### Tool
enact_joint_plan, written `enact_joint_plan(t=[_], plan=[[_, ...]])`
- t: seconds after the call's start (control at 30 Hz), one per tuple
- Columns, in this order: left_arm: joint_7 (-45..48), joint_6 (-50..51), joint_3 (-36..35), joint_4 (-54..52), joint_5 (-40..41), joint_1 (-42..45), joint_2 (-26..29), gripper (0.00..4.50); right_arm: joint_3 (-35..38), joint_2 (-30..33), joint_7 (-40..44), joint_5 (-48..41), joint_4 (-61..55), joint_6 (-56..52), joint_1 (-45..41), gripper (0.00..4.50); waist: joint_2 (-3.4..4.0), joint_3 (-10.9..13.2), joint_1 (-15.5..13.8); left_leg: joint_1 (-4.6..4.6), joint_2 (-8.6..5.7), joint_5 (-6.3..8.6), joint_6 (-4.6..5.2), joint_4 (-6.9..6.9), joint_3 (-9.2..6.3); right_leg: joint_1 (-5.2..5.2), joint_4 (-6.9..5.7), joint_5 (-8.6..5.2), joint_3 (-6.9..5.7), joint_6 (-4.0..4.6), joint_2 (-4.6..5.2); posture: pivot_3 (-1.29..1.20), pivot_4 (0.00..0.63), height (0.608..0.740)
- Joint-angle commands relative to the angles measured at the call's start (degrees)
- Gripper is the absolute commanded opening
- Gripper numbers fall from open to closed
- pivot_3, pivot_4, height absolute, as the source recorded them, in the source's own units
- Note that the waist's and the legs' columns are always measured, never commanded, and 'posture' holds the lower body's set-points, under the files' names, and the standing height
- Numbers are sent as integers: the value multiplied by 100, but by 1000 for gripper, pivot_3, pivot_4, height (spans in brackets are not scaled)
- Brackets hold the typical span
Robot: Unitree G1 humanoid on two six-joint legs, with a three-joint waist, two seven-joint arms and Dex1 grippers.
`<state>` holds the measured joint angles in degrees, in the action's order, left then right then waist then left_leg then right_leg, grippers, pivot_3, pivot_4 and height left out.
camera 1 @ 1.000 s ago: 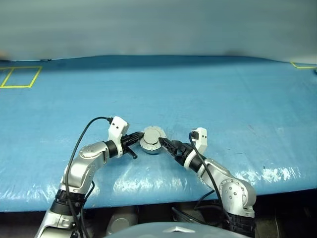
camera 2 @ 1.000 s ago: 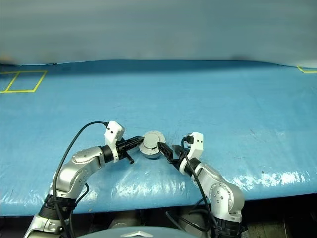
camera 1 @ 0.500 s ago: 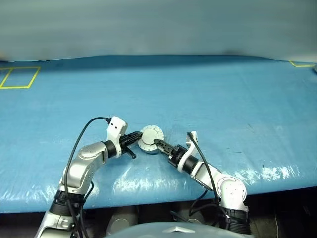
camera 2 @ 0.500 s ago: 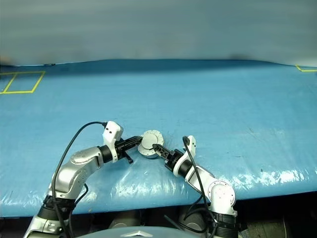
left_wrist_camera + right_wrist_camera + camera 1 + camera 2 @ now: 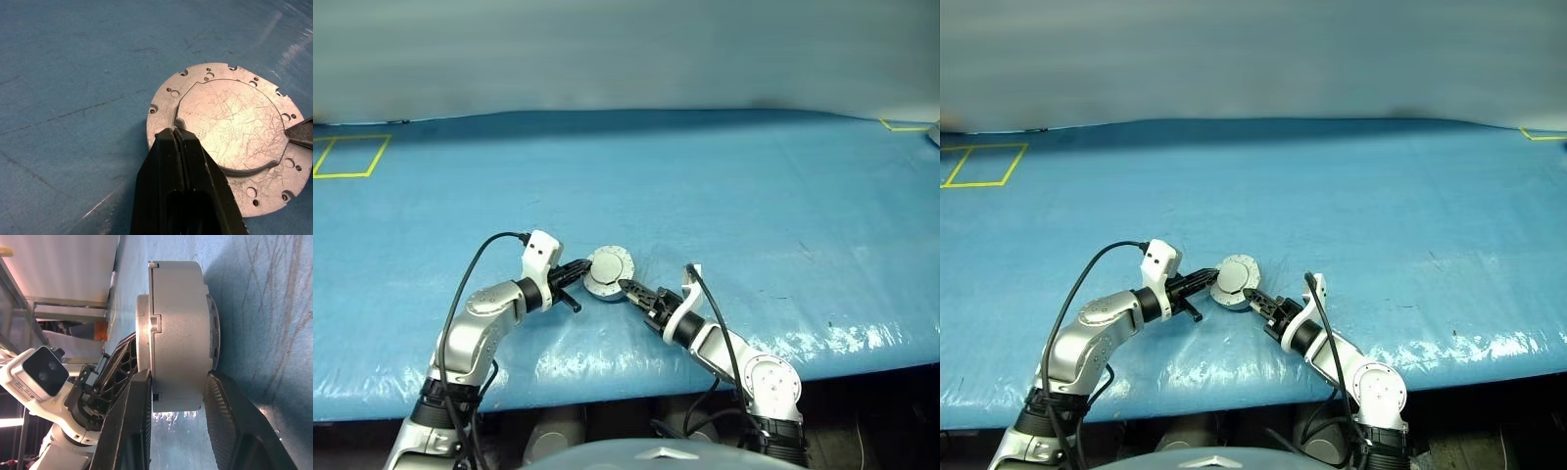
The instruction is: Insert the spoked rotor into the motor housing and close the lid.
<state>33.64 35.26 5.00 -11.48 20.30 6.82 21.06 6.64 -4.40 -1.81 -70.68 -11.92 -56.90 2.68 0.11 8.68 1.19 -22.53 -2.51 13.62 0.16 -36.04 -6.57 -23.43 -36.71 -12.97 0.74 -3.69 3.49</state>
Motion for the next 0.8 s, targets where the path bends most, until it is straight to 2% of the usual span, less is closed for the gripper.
enact_joint_plan(t=[0.03, 0.17, 0.2, 0.3, 0.47, 0.63, 0.67, 0.8], plan=[[65, 275, 99, -15, 172, -92, -87, 0, -213, -295, -16, -98, -131, 88, 29, 1167, 0, 0, 0, 1, 0, 0, 0, 0, 0, 0, -2, 0, 0, 0, 0, 0, 150, 740], [-89, 557, -346, -144, 582, -97, -320, 0, -216, -334, -20, -135, -159, 231, 62, 1167, 0, 0, 18, 0, 1, -1, -1, -2, 1, -3, -7, -1, 0, 1, 0, 0, 150, 740], [-253, 660, -566, -171, 727, -96, -452, 180, -208, -355, -22, -179, -185, 288, 72, 1167, 0, 0, 19, -1, 1, -1, -1, -2, 1, -4, -8, -1, 1, 1, 0, 0, 150, 740], [-662, 978, -1202, -279, 1280, -160, -857, 909, -180, -420, -60, -349, -292, 445, 72, 1167, -1, 1, 20, -2, 1, -1, -1, -5, 0, -6, -9, -1, 1, 1, 1, 0, 150, 740], [-1347, 1468, -2135, -371, 2372, -337, -1527, 2575, -182, -433, -192, -692, -537, 698, -85, 1166, -6, 5, 22, -9, 1, -1, -1, -7, 0, -12, -10, 3, 1, 7, 0, 0, 150, 740], [-2163, 1737, -3010, -322, 4010, -563, -2359, 4310, -228, -395, -375, -922, -665, 914, -382, 1165, -25, 19, 35, -17, 3, -1, -1, -8, 1, -18, -9, 14, 1, 25, 2, 0, 150, 740], [-2323, 1762, -3121, -319, 4360, -616, -2510, 4482, -238, -388, -404, -962, -669, 953, -443, 1165, -29, 22, 34, -17, 2, -1, -1, -10, 2, -18, -9, 13, 1, 24, 2, 0, 150, 740], [-2927, 1875, -3250, -254, 5764, -834, -2827, 4500, -301, -355, -476, -1090, -652, 1081, -648, 1165, -42, 30, 34, -18, 4, -1, -2, -15, -2, -17, -12, 15, -1, 27, -2, 0, 150, 740]])
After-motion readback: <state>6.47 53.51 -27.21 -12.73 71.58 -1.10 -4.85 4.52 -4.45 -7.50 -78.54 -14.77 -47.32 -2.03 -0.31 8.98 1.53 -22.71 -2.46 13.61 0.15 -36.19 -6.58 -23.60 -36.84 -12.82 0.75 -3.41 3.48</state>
